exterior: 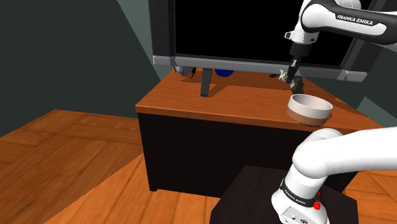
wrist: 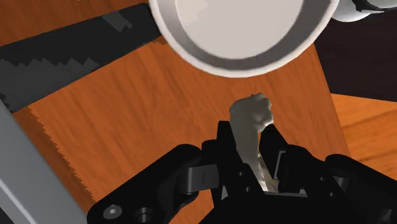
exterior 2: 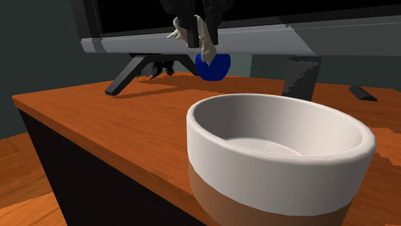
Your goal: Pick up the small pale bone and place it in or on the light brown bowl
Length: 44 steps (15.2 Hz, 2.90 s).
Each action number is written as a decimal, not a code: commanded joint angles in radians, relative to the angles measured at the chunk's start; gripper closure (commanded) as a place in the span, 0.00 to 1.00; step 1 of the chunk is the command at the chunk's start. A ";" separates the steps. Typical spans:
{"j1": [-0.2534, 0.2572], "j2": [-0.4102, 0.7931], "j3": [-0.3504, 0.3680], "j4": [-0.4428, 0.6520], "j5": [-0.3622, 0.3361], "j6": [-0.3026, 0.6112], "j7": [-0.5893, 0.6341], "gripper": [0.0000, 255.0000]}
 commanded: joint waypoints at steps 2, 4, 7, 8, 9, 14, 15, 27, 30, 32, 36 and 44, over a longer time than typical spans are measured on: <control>-0.029 -0.077 -0.029 -0.025 -0.040 -0.040 -0.053 1.00; -0.048 -0.122 -0.050 -0.033 -0.067 -0.066 -0.092 1.00; -0.076 -0.182 -0.084 -0.036 -0.112 -0.106 -0.153 1.00; -0.088 -0.206 -0.100 -0.034 -0.133 -0.124 -0.182 1.00; -0.090 -0.215 -0.104 -0.051 -0.136 -0.115 -0.180 1.00; -0.101 -0.254 -0.122 -0.134 -0.156 -0.071 -0.170 1.00; -0.103 -0.261 -0.127 -0.150 -0.160 -0.062 -0.168 1.00; -0.119 -0.304 -0.154 -0.246 -0.188 -0.009 -0.157 1.00; -0.119 -0.304 -0.154 -0.246 -0.188 -0.009 -0.157 0.00; -0.119 -0.304 -0.154 -0.246 -0.188 -0.009 -0.157 0.00; -0.113 -0.291 -0.139 -0.210 -0.174 -0.033 -0.160 0.00; -0.100 -0.248 -0.101 -0.105 -0.139 -0.099 -0.169 0.00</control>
